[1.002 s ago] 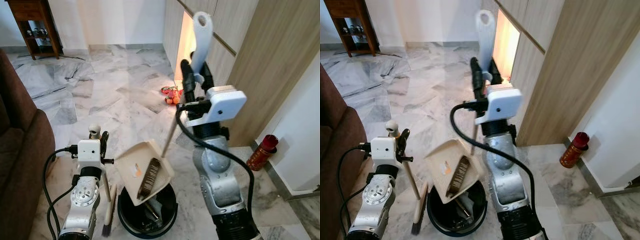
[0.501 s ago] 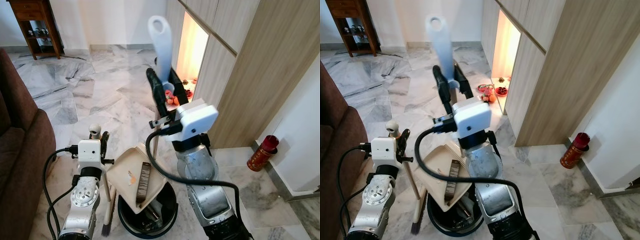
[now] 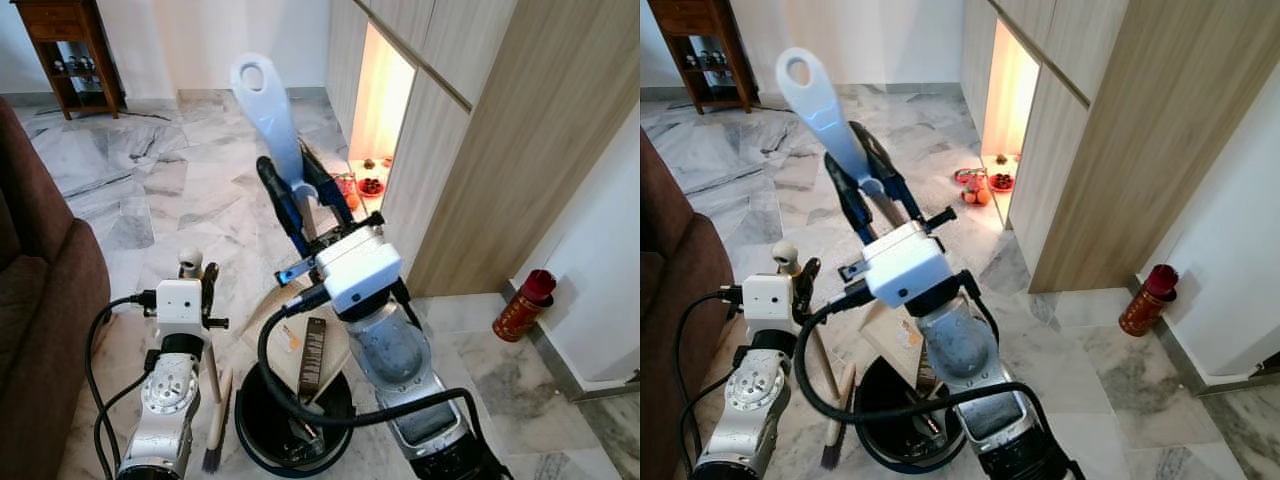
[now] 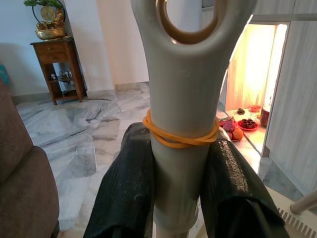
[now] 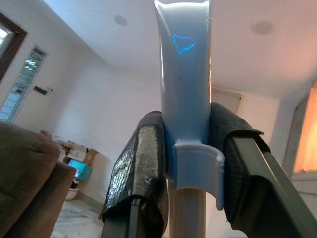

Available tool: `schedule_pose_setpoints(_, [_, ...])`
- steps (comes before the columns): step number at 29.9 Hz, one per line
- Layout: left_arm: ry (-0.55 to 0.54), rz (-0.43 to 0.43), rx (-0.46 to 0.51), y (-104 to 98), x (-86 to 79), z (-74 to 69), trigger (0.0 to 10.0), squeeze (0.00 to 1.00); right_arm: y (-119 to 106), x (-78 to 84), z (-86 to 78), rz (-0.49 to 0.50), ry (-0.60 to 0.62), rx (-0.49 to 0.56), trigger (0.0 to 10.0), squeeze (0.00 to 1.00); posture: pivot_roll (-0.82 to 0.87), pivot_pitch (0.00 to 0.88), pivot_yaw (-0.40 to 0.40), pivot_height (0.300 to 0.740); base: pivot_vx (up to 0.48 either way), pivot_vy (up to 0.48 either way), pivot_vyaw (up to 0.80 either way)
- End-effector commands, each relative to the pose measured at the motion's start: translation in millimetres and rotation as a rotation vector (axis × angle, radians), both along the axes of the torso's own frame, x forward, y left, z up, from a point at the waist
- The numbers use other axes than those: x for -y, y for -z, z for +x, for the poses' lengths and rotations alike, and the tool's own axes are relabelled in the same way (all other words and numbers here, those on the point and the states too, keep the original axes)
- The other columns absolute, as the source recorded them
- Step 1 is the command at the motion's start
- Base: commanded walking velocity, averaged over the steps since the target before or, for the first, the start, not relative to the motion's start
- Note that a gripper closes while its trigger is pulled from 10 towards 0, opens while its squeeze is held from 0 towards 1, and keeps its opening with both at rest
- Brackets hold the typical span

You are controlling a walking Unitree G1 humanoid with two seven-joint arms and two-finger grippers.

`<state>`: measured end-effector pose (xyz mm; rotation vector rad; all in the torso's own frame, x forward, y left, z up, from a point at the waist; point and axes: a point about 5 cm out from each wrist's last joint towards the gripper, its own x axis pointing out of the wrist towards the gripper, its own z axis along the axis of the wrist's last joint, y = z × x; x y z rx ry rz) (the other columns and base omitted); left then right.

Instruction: Sweep floor

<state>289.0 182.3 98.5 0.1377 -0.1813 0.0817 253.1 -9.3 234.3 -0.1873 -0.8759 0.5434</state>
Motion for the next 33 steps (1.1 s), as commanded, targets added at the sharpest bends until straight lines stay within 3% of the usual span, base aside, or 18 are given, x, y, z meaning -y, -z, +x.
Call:
schedule_pose_setpoints(1, [0.025,0.009,0.078,-15.8,4.7,3.9,10.0,0.00,-13.8,-2.9,-11.2,0.018,-0.043,0.092,10.0,0.00,0.11,0.000,-0.034,0.740,0.000,0.000,0.00])
schedule_pose_setpoints(11, [0.024,0.009,0.083,-17.0,4.4,4.4,10.0,0.00,-10.9,-5.2,-11.3,-0.009,-0.048,0.091,10.0,0.00,0.12,0.000,-0.035,0.740,0.000,0.000,0.00])
schedule_pose_setpoints(20, [0.026,0.009,0.082,-17.0,5.0,4.7,10.0,0.00,-12.2,3.2,-3.4,-0.006,0.031,0.101,10.0,0.00,0.11,0.000,-0.036,0.740,0.000,0.000,0.00])
schedule_pose_setpoints(23, [0.027,0.009,0.083,-17.1,5.1,4.9,10.0,0.00,-13.8,11.1,3.3,-0.016,0.120,0.120,10.0,0.00,0.11,0.000,-0.037,0.740,0.000,0.000,0.00])
schedule_pose_setpoints(27, [0.034,0.009,0.080,-16.9,5.6,5.8,10.0,0.00,-14.4,44.1,24.7,-0.009,0.317,0.123,10.0,0.00,0.11,0.000,-0.036,0.740,0.000,0.000,0.00])
schedule_pose_setpoints(33, [0.051,0.009,0.076,-16.3,6.2,5.2,10.0,0.00,-6.3,73.6,40.6,-0.053,0.485,0.114,10.0,0.00,0.11,0.000,-0.039,0.740,0.000,0.000,0.00])
